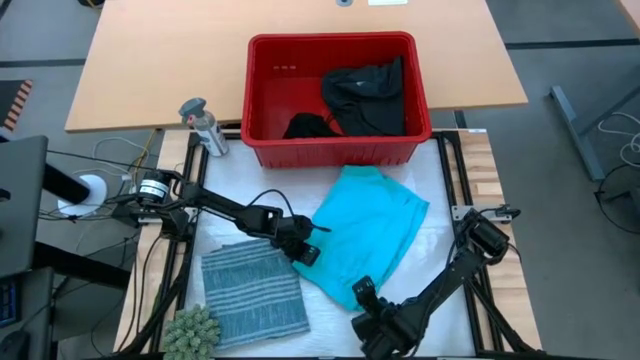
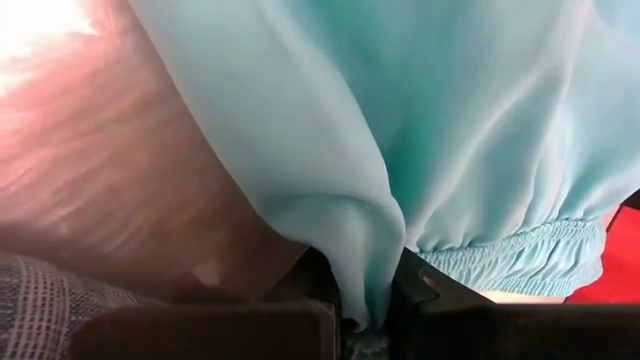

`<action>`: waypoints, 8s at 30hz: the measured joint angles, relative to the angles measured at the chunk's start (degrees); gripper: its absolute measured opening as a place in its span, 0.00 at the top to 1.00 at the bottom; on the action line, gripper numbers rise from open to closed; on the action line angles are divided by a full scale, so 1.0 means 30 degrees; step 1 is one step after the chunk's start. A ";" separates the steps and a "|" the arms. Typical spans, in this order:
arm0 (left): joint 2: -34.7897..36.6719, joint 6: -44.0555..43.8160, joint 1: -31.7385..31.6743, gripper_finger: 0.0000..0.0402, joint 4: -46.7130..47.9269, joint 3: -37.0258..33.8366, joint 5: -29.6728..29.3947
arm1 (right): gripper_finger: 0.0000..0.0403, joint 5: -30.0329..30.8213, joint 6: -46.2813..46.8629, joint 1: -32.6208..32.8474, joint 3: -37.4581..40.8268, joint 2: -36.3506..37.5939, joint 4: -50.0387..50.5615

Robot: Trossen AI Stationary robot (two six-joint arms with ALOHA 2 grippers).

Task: Fold Laundry from Bin
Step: Fold the light blue shorts from the red organizer bin

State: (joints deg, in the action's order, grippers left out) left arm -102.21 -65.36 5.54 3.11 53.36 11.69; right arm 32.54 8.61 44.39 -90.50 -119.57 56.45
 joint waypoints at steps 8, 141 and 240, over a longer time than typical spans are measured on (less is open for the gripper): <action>0.0000 0.0415 0.0000 0.96 -0.0005 0.0000 -0.0057 | 0.46 -0.3146 0.0715 -0.0115 -0.0615 -0.0110 0.1111; 0.9141 -0.3682 -0.3322 1.00 0.3199 0.0036 0.2634 | 0.91 -0.4331 2.3229 -0.2931 -0.7147 0.1974 0.1603; 0.4036 0.2581 -0.5690 0.79 -0.4535 0.0051 -0.8274 | 0.64 -0.0384 2.2851 -0.9656 -0.1071 0.0073 0.3817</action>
State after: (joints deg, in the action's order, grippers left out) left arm -90.11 -57.62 -11.53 -10.49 53.52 -13.13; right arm 31.39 77.16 15.42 -93.71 -119.35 67.90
